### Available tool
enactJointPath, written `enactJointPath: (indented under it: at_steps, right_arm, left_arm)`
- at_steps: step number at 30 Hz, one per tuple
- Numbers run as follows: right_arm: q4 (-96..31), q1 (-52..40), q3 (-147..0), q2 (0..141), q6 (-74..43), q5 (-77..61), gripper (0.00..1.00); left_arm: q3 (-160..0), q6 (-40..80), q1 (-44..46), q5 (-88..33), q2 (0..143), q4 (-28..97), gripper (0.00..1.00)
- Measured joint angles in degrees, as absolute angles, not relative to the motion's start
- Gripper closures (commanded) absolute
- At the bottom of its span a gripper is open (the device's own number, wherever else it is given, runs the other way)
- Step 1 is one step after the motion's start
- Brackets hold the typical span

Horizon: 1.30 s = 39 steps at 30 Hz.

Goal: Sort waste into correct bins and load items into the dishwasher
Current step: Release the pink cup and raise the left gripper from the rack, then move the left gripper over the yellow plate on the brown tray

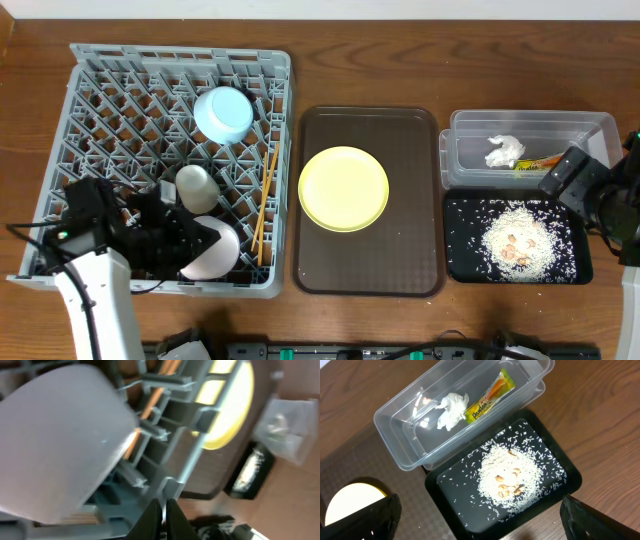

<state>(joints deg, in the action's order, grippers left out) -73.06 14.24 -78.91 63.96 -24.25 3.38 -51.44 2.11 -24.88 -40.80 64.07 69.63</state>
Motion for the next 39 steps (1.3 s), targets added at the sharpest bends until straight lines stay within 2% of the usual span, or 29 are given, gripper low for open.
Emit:
enactJointPath:
  at_steps: [8, 15, 26, 32, 39]
  right_arm:
    - [-73.1, 14.2, -78.9, 64.0, -24.3, 3.4, 0.01]
    - [-73.1, 14.2, -78.9, 64.0, -24.3, 3.4, 0.01]
    - [-73.1, 14.2, -78.9, 64.0, -24.3, 3.4, 0.01]
    - [-73.1, 14.2, -78.9, 64.0, -24.3, 3.4, 0.01]
    - [-73.1, 14.2, -78.9, 64.0, -24.3, 3.4, 0.01]
  left_arm:
    - [-50.0, 11.8, -23.1, -24.7, 64.1, 66.9, 0.92]
    - [-50.0, 17.9, -23.1, -16.1, 64.1, 62.5, 0.92]
    - [-50.7, 21.1, -22.1, -14.5, 64.1, 59.7, 0.93]
    - [-57.7, 21.7, -14.0, -14.7, 64.1, 59.6, 0.92]
    - [-61.3, 26.6, 5.0, -13.5, 65.7, 56.9, 0.92]
